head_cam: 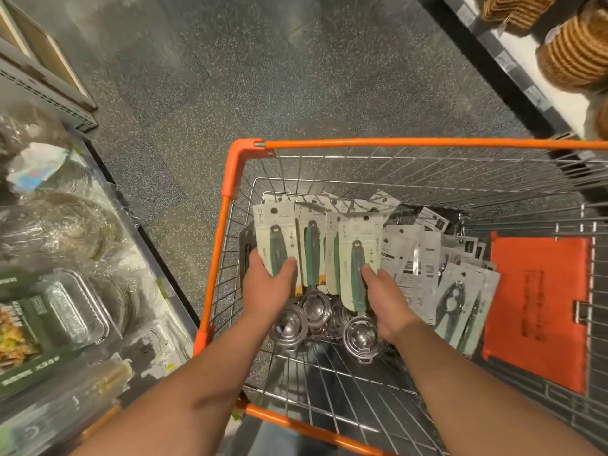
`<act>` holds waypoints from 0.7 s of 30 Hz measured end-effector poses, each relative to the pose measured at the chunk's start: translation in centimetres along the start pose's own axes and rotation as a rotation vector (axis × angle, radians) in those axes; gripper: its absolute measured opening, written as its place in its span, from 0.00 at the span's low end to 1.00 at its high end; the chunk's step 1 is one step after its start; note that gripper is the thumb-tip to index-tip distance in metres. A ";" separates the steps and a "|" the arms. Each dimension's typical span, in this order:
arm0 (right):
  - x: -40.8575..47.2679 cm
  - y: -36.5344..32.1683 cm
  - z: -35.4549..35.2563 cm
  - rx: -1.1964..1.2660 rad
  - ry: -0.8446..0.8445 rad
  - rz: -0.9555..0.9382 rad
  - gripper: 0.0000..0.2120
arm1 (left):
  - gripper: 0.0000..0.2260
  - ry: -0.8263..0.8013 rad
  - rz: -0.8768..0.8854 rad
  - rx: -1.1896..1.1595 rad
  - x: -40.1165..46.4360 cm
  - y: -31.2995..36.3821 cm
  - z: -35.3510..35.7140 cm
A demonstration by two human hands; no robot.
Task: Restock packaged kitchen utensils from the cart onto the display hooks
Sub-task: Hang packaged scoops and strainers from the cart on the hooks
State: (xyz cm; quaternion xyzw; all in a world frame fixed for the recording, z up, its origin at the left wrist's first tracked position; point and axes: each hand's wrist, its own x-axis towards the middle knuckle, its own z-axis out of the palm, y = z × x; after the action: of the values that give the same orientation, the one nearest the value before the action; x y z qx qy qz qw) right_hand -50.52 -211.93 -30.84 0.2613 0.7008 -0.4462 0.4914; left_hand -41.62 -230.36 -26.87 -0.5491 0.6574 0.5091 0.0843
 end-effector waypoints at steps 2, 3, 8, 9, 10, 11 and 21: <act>3.3 2.0 -0.4 0.034 -0.024 -0.016 0.57 | 0.20 -0.049 -0.016 -0.020 0.4 0.7 0.6; 5.4 3.3 -0.6 0.046 -0.032 -0.015 0.61 | 0.22 -0.063 -0.022 -0.022 0.5 0.8 0.9; 4.9 2.2 0.4 0.073 -0.049 -0.051 0.59 | 0.35 -0.126 -0.043 0.084 1.0 0.1 3.2; 3.4 1.2 0.8 0.060 -0.048 -0.075 0.57 | 0.39 -0.123 -0.048 0.109 1.0 -0.3 3.6; 1.8 0.1 1.3 0.046 -0.036 -0.077 0.53 | 0.41 -0.118 -0.046 0.116 0.9 -0.3 3.8; 1.2 -0.4 1.7 0.047 -0.010 -0.075 0.47 | 0.40 -0.110 -0.048 0.130 0.7 -0.4 4.0; 1.1 0.6 2.8 -0.030 0.184 -0.142 0.31 | 0.35 0.020 0.015 0.197 0.0 -0.7 5.0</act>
State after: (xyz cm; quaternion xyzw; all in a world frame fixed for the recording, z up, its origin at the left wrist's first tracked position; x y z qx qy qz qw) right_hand -49.18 -214.16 -32.47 0.2435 0.7663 -0.4435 0.3960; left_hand -43.27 -226.49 -29.61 -0.5383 0.7090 0.4373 0.1277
